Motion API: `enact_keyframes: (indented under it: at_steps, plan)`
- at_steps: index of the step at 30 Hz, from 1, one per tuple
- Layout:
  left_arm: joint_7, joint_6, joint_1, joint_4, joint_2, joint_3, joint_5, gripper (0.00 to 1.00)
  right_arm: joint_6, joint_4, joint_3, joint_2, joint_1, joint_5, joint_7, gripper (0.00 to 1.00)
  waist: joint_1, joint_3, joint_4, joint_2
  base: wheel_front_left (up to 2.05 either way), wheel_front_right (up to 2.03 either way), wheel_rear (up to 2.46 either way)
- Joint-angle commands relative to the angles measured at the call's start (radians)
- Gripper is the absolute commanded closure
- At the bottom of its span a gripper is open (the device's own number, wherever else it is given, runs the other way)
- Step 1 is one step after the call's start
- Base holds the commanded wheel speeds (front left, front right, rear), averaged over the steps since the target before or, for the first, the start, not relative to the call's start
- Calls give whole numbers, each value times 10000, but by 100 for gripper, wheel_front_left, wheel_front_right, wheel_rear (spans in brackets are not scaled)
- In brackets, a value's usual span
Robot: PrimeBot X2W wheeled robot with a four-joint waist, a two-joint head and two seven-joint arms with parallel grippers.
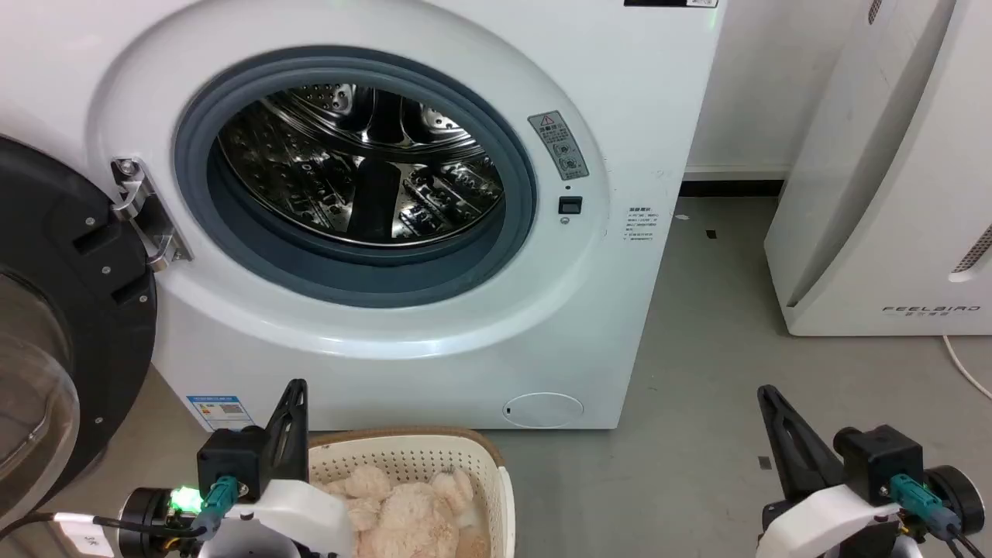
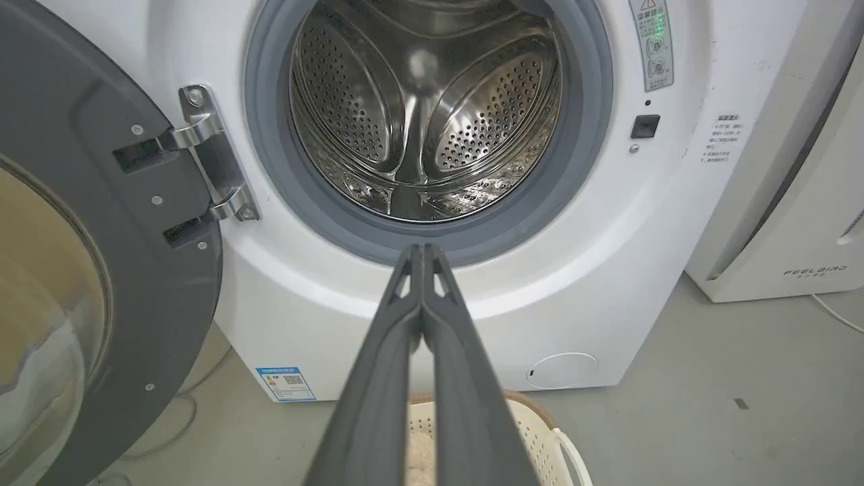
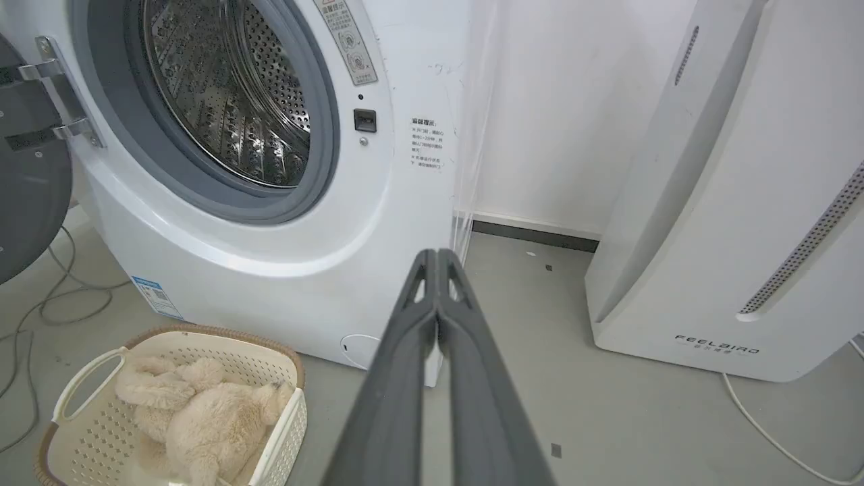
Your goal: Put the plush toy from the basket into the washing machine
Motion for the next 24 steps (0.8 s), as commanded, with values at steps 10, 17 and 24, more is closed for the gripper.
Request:
enact_keyframes:
  at_steps: [10,17,24]
  plan:
    - [3,24,0,-45,1,-5,26,100,-7,-45,-5,-4,-140,-78,5,100,0,0,0,0,0,0,0]
    - [3,24,0,-45,1,-5,26,100,-7,-45,-5,-4,-140,-78,5,100,0,0,0,0,0,0,0]
    - [0,-2,0,2,0,0,-2,0,2,2,0,0,2,4,-2,0,0,0,0,0,0,0,0]
